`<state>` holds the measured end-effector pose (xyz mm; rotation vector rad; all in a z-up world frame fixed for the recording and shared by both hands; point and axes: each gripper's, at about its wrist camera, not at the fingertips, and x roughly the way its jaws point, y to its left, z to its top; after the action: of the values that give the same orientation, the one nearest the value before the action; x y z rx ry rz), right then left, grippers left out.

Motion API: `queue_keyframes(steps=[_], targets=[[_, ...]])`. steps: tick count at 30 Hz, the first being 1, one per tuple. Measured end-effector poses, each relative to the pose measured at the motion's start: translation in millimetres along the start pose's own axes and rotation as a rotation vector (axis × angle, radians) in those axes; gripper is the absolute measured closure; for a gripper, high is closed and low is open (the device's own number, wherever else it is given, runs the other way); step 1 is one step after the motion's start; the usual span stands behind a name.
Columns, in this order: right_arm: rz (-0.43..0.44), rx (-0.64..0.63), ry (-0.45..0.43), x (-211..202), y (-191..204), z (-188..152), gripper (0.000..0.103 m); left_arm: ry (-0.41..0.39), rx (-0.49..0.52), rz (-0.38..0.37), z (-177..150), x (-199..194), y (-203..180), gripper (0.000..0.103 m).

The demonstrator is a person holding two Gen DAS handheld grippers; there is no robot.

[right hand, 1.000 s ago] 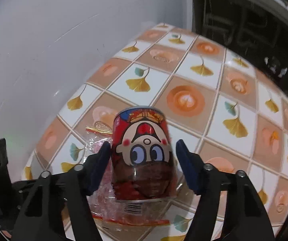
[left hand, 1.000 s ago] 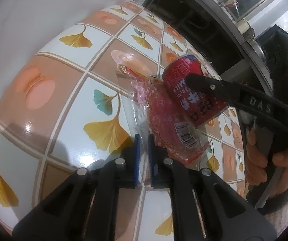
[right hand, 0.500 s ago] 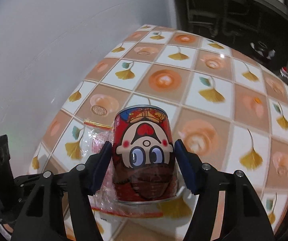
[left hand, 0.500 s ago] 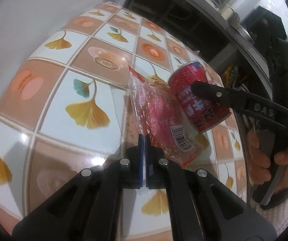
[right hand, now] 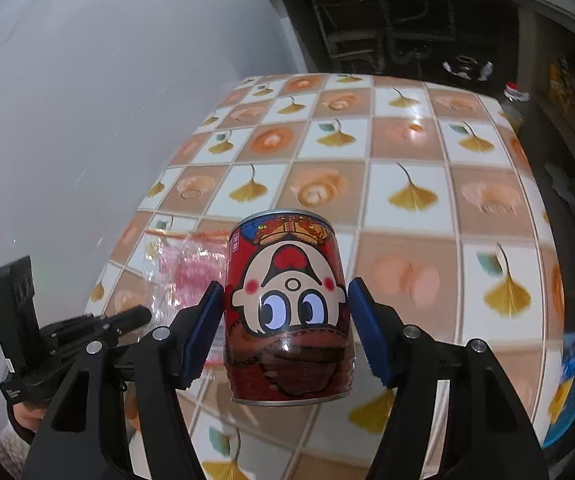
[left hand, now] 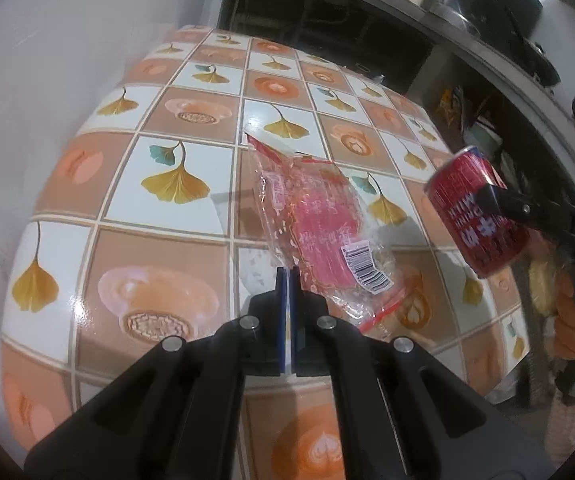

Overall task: Collect trash
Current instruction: 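Lift the bag and red can and carry both toward the wastebasket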

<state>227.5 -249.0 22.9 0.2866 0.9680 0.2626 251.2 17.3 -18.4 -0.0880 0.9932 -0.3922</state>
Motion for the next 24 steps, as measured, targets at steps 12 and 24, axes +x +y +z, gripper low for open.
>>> queue_keyframes(steps=[12, 24], targets=[[-0.035, 0.044, -0.009, -10.4, -8.9, -36.2, 0.041, -0.007, 0.094, 0.096, -3.6, 3.3, -14.0, 0.103], [-0.039, 0.041, -0.015, -11.2, -8.6, -34.1, 0.041, -0.031, 0.128, 0.105, -3.8, -2.9, -25.7, 0.103]])
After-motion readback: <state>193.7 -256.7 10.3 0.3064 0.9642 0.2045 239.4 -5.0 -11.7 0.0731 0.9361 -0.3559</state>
